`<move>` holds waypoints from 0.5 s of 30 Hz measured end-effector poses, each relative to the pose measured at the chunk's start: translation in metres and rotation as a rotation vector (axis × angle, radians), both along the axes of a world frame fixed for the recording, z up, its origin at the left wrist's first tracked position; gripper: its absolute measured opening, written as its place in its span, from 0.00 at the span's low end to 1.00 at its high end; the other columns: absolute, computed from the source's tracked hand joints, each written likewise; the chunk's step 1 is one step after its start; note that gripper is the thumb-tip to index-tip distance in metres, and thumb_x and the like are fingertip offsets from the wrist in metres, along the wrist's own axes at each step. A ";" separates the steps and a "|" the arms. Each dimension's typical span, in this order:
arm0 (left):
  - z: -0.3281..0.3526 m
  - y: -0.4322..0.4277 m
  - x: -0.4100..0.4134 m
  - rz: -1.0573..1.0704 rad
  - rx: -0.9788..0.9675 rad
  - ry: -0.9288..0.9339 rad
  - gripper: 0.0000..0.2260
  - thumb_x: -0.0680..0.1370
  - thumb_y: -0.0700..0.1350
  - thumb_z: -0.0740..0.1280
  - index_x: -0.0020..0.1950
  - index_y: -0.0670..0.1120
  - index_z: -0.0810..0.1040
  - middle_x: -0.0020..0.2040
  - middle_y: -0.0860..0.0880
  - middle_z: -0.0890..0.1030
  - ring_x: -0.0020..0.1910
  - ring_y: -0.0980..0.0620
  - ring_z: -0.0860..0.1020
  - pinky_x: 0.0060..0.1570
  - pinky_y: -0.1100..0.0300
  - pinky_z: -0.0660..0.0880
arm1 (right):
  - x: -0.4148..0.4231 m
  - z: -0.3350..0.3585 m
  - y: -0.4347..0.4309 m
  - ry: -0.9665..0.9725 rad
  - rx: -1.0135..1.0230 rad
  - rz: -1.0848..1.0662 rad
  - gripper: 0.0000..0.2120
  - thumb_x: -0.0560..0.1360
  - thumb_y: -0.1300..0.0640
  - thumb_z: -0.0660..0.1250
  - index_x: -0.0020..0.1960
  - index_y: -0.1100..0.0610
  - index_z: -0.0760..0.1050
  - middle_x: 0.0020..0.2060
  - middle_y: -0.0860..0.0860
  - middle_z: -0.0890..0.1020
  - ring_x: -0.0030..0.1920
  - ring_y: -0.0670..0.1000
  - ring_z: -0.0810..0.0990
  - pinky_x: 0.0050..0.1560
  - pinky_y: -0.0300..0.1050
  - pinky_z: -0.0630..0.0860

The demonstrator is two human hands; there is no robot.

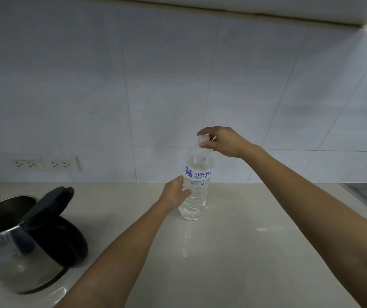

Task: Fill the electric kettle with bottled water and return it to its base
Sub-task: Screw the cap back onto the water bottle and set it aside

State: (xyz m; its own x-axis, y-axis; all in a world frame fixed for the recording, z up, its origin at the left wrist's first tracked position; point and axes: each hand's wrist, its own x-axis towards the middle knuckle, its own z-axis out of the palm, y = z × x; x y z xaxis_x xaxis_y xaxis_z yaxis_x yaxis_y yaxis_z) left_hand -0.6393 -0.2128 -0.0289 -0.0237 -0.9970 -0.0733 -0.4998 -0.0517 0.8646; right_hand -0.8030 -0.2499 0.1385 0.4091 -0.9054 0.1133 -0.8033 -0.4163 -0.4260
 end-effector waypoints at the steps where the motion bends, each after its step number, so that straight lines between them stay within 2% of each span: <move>1: 0.001 0.002 0.000 -0.010 -0.002 0.002 0.17 0.76 0.41 0.70 0.62 0.39 0.73 0.64 0.44 0.77 0.65 0.46 0.75 0.63 0.55 0.71 | 0.000 -0.001 0.001 0.033 -0.015 0.003 0.20 0.76 0.49 0.66 0.67 0.51 0.72 0.52 0.54 0.78 0.48 0.53 0.77 0.52 0.43 0.73; 4: 0.008 0.011 0.000 -0.042 0.018 0.022 0.21 0.77 0.40 0.68 0.68 0.39 0.69 0.69 0.43 0.72 0.69 0.44 0.71 0.65 0.54 0.69 | 0.000 -0.004 0.007 0.105 -0.040 -0.021 0.23 0.78 0.50 0.62 0.72 0.51 0.67 0.57 0.55 0.76 0.57 0.55 0.75 0.58 0.45 0.69; 7: 0.017 0.023 0.005 -0.046 0.017 0.015 0.26 0.78 0.40 0.67 0.74 0.41 0.64 0.73 0.43 0.68 0.71 0.44 0.70 0.67 0.54 0.68 | 0.001 -0.006 0.018 0.105 -0.029 -0.078 0.25 0.79 0.50 0.61 0.75 0.52 0.62 0.61 0.57 0.74 0.62 0.57 0.74 0.62 0.48 0.68; 10: 0.025 0.040 0.017 -0.046 -0.024 -0.020 0.27 0.79 0.40 0.66 0.76 0.41 0.61 0.74 0.43 0.67 0.72 0.46 0.69 0.69 0.56 0.67 | 0.013 -0.013 0.038 0.087 -0.034 -0.123 0.27 0.79 0.51 0.60 0.76 0.54 0.58 0.68 0.60 0.67 0.67 0.60 0.70 0.64 0.50 0.68; 13: 0.030 0.064 0.035 -0.007 -0.117 -0.134 0.26 0.79 0.41 0.65 0.76 0.42 0.62 0.74 0.43 0.68 0.73 0.47 0.67 0.69 0.59 0.63 | 0.031 -0.025 0.064 0.043 -0.122 -0.164 0.29 0.80 0.51 0.58 0.77 0.57 0.52 0.77 0.58 0.54 0.77 0.57 0.54 0.73 0.52 0.59; 15: 0.035 0.084 0.051 0.024 -0.197 -0.187 0.25 0.80 0.42 0.64 0.76 0.43 0.62 0.74 0.45 0.68 0.73 0.48 0.67 0.70 0.61 0.61 | 0.047 -0.035 0.078 0.025 -0.251 -0.148 0.28 0.81 0.52 0.57 0.77 0.59 0.53 0.78 0.55 0.51 0.78 0.55 0.47 0.75 0.53 0.55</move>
State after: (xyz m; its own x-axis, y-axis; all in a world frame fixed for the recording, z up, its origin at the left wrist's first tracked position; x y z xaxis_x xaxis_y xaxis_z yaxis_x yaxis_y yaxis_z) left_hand -0.5886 -0.1289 0.0064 -0.0041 -0.9926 0.1213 -0.6524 0.0946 0.7519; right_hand -0.7563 -0.1721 0.1037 0.2801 -0.9005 0.3327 -0.8723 -0.3835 -0.3035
